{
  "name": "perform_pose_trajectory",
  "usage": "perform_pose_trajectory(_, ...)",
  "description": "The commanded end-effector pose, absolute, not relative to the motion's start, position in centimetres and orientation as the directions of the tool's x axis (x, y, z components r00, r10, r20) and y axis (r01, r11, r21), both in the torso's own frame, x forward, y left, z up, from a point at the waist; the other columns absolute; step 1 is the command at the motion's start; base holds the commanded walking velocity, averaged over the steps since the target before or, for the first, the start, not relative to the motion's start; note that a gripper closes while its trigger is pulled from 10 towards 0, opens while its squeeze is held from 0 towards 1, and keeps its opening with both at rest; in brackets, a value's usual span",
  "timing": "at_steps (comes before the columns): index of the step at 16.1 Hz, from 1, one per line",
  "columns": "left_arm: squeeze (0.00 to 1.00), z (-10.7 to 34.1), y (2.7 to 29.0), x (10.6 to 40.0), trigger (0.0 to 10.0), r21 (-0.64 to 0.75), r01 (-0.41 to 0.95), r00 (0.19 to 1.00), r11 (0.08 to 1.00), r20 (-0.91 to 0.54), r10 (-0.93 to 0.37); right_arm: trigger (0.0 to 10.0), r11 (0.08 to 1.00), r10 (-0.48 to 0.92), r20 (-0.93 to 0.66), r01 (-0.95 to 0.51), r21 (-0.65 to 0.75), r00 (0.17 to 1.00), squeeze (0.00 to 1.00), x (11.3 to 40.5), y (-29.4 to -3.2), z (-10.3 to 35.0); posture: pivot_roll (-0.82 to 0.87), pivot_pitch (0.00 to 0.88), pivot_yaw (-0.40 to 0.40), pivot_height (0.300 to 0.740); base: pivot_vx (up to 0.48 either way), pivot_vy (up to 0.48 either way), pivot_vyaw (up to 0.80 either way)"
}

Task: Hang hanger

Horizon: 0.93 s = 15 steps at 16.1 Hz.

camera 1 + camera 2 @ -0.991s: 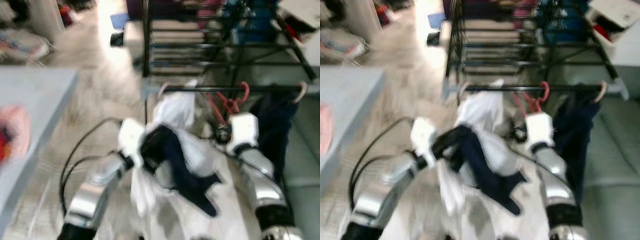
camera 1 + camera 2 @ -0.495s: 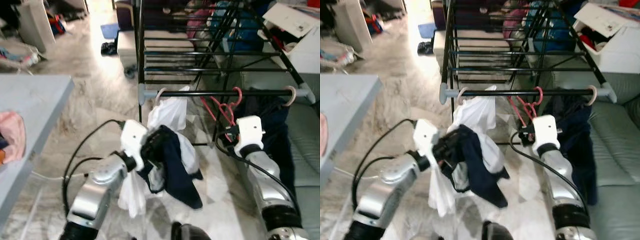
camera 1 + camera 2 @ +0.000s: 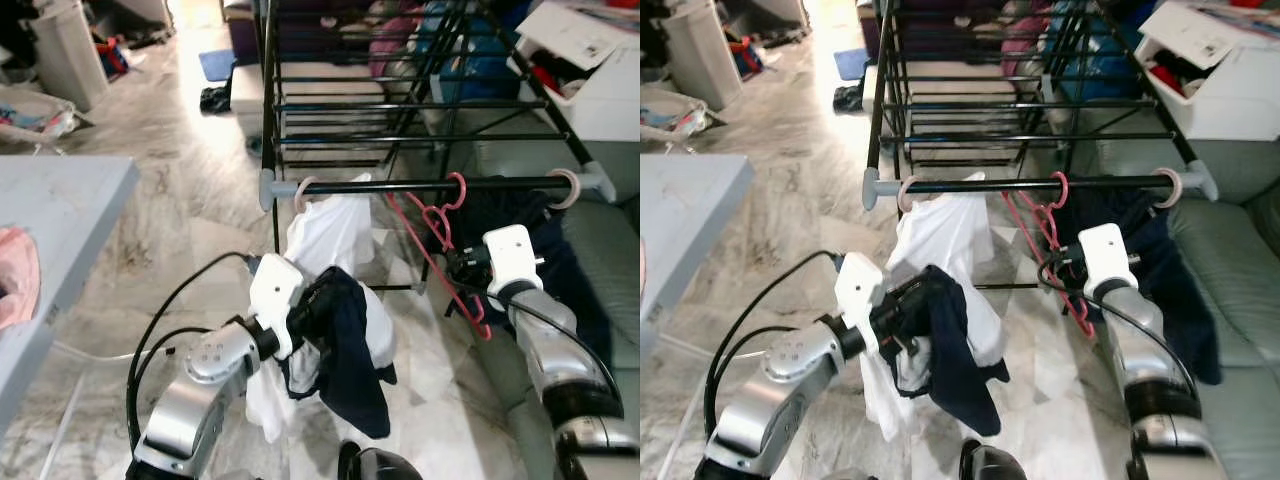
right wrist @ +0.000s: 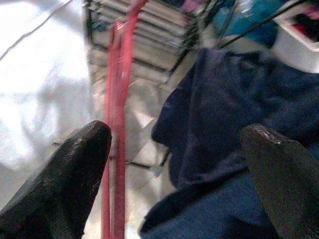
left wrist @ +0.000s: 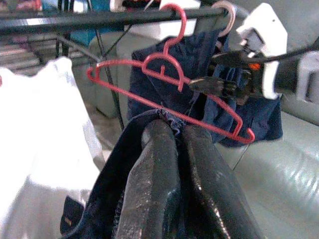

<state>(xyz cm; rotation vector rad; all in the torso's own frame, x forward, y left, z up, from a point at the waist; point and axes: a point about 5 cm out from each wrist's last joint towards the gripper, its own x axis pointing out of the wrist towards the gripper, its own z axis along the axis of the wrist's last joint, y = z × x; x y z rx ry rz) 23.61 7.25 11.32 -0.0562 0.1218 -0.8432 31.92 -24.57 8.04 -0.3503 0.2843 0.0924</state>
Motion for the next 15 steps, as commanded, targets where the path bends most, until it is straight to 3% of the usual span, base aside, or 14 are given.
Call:
perform_pose_trajectory(1, 0.00, 12.0, 7.2, 23.5, 10.0, -0.074, 0.755, 0.648, 0.652, -0.071, -0.758, 1.3, 0.935, 0.067, -0.340, -0.178, -0.306, 0.938, 0.00, 32.5, -24.4, 7.9, 0.02, 0.003, -0.009, 0.740, 0.000, 0.000, 0.00)
perform_pose_trajectory(2, 0.00, 12.0, 7.1, 23.6, 10.0, -0.073, 0.755, 0.648, 0.652, -0.072, -0.758, 0.0, 0.944, 0.085, -0.371, -0.194, -0.266, 0.925, 0.00, 33.0, -24.5, 8.0, 0.02, 0.001, -0.014, 0.740, 0.000, 0.000, 0.00)
perform_pose_trajectory(9, 0.00, 12.1, 7.2, 23.9, 10.0, -0.068, 0.748, 0.656, 0.660, -0.075, -0.751, 0.0, 0.954, 0.161, -0.495, -0.263, -0.143, 0.854, 0.00, 34.5, -26.3, 10.0, 0.02, 0.000, -0.034, 0.740, 0.000, 0.000, 0.00)
perform_pose_trajectory(15, 0.00, 12.0, 7.3, 24.3, 10.0, -0.063, 0.745, 0.660, 0.664, -0.077, -0.747, 0.0, 0.936, 0.242, -0.576, -0.345, -0.074, 0.781, 0.00, 32.6, -26.6, 8.4, 0.02, 0.000, -0.036, 0.740, 0.000, 0.000, 0.00)
